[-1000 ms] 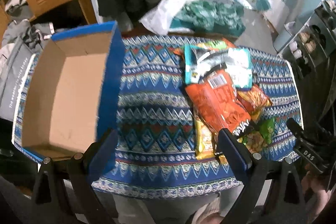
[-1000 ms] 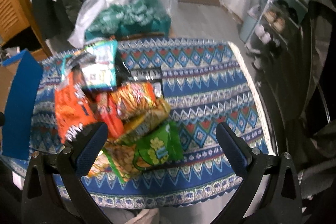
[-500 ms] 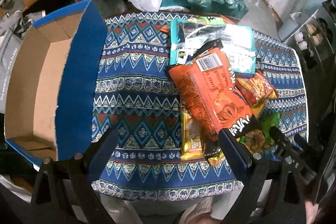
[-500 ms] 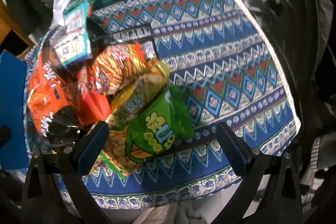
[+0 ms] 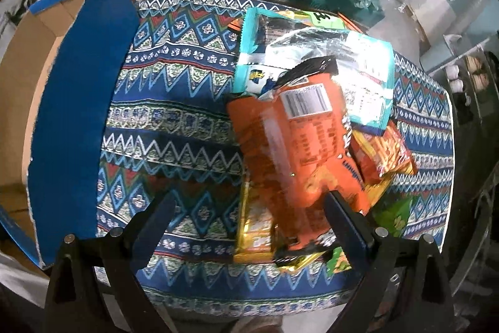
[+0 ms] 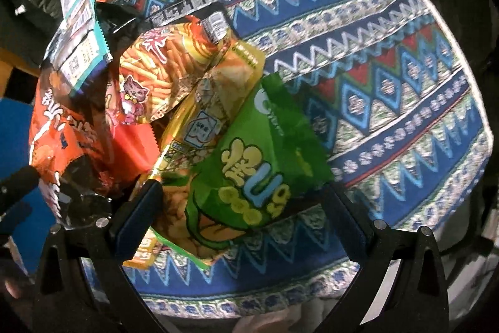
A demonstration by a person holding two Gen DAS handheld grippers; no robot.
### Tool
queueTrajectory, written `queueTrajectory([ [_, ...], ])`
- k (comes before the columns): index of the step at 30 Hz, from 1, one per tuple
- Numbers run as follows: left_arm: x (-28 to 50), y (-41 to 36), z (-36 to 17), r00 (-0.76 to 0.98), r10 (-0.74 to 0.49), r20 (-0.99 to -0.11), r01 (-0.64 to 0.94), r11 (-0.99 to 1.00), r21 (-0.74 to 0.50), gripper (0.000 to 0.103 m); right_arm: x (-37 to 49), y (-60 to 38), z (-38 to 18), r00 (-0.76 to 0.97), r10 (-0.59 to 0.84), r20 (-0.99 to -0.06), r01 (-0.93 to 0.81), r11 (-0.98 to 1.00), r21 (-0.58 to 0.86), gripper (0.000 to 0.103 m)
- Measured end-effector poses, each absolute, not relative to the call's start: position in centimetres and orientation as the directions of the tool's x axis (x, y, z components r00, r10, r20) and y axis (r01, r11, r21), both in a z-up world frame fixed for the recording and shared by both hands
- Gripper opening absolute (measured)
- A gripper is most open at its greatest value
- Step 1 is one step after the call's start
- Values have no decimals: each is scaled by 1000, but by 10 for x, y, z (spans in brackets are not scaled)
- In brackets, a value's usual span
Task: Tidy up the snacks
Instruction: 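Reach both grippers down to the snack pile toward the orange and green bags, then grasp the orange chip bag with left gripper while right grasps green peanut bag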
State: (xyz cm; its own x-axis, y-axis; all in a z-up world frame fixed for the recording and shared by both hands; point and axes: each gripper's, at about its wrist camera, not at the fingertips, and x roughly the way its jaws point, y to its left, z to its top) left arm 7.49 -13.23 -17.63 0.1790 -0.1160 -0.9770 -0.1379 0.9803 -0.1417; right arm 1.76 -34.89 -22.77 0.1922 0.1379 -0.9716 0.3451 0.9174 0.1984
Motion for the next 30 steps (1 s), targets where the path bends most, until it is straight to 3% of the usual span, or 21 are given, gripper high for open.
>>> queueTrajectory([
  [2,80,-136,-177,172,-130,-976,-148,977,-156,97,19,-351,-233,185,150,-971,354,912,208,98],
  [4,85,-139,-181,162,-131,-978,-143,978,-154,97,22,-353,-234,192,135,-972,336,922,195,79],
  [5,87,-140,-182,159,-128,-979,-141,979,-151,97,24,-355,-235,193,127,-973,326,927,186,78],
  [9,97,-141,-192,132,-151,-980,-163,971,-172,97,29,-355,-238,173,125,-977,258,952,168,36],
  [18,106,-150,-198,104,-234,-967,-197,948,-251,97,42,-338,-233,199,-104,-975,107,991,-84,33],
  [30,112,-172,-224,35,-224,-974,-205,952,-226,97,66,-350,-216,224,-72,-972,132,990,-43,33],
])
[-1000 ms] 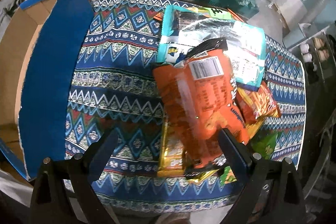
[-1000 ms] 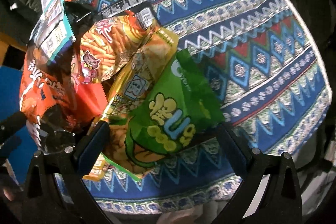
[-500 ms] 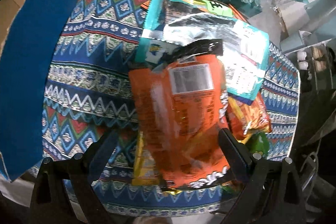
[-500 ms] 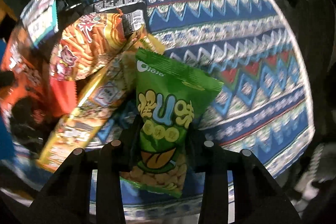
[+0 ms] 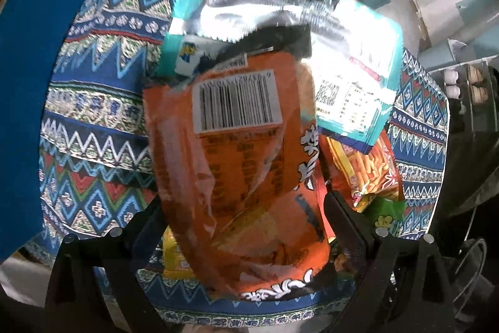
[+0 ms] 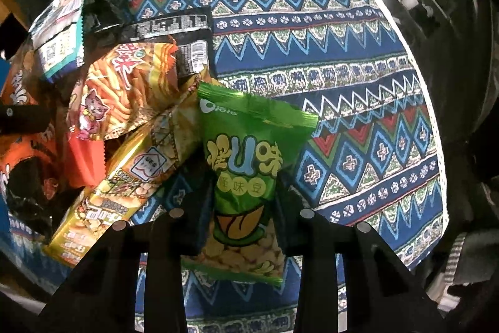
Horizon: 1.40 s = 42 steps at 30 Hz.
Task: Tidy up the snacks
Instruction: 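Grasp the orange chip bag with left gripper while right grasps green peanut bag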
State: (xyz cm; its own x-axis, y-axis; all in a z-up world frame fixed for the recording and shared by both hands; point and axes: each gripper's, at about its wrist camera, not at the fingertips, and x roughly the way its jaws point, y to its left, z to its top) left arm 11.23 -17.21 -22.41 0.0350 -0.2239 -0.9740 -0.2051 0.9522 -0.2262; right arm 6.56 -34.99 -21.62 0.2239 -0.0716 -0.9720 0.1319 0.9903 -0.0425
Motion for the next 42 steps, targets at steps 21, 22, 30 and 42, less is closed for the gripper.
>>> queueTrajectory([
  [21,88,-147,-203,130,-290,-948,-70,951,-301,61,35,-364,-212,260,22,-965,108,993,52,29],
  [22,85,-147,-202,136,-287,-948,-58,953,-296,61,35,-362,-208,268,19,-963,99,994,47,29],
  [30,68,-132,-179,189,-300,-935,18,953,-303,60,24,-343,-175,330,9,-944,49,998,27,29],
  [42,41,-112,-146,279,-247,-928,137,967,-216,60,26,-312,-140,397,71,-915,-31,997,64,29],
])
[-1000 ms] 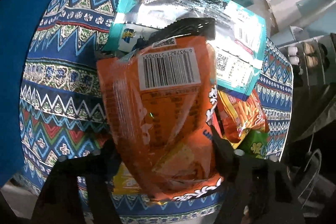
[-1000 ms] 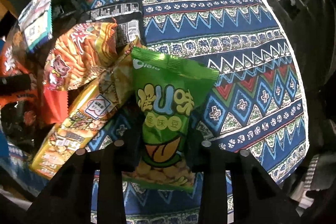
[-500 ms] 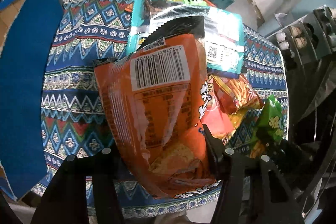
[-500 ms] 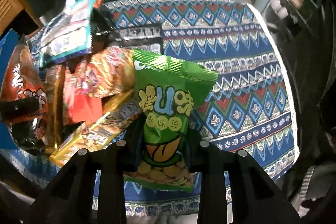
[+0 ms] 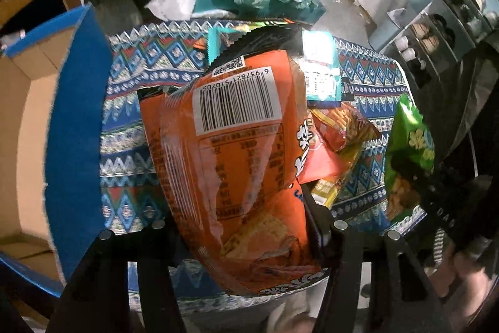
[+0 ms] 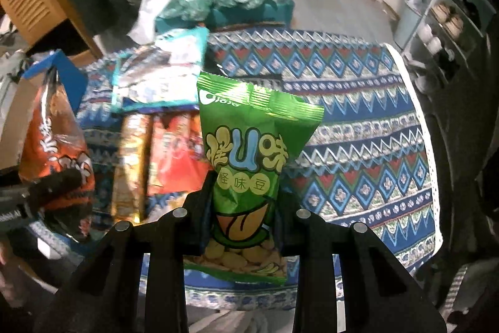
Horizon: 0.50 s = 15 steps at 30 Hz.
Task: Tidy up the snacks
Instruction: 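Grasp the orange chip bag with left gripper while right grasps green peanut bag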
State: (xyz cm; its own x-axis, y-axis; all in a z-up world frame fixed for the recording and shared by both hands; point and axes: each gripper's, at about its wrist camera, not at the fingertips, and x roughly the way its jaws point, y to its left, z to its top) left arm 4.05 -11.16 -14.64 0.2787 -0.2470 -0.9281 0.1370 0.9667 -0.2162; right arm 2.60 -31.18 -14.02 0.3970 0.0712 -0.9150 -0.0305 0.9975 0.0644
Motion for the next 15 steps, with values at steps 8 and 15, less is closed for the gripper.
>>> queueTrajectory([
  [8,27,-91,-114,367,-204,-907,167,974,-152,60,28,-274,-113,428,131,-894,-114,989,90,29],
  [15,22,-61,-91,418,-184,-890,150,980,-132,60,32,-231,-96,431,192,-882,-200,973,114,29],
])
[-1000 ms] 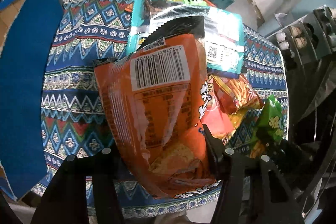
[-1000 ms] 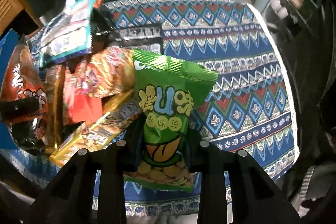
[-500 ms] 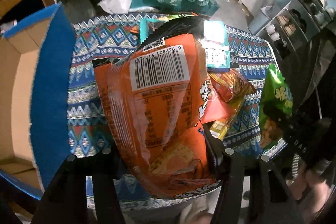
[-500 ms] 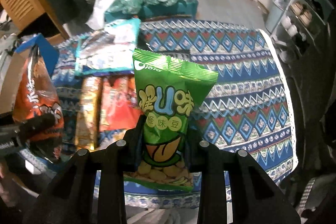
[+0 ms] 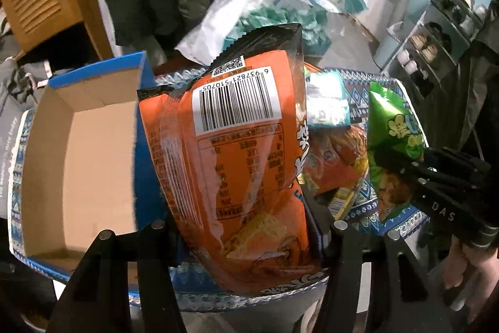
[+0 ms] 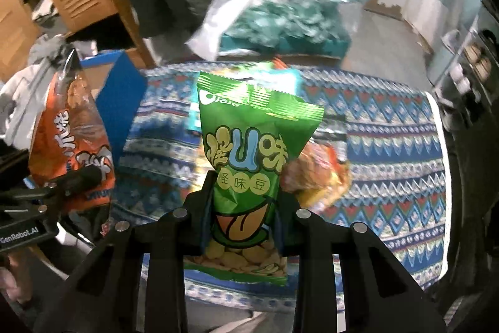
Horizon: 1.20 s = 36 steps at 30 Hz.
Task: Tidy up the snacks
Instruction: 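Grasp the orange chip bag with left gripper while right grasps green peanut bag, then carry both bags over the cardboard box and open both grippers to drop them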
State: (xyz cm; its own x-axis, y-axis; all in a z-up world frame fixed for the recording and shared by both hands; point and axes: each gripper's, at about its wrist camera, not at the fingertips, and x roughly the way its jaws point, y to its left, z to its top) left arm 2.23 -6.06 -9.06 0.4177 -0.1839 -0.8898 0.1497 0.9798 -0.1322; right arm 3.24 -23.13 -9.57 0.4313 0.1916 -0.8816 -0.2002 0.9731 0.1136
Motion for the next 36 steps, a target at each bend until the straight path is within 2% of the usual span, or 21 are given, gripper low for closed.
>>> queueTrajectory([
  [18,19,34,-61,513,-123,-850,12,991,-136,60,56,-92,-64,387,340,-857,-412,895,169,29],
  [36,22,130,-92,488,9,-873,-194,976,-98,60,83,17,-81,272,397,-876,-530,822,208,29],
])
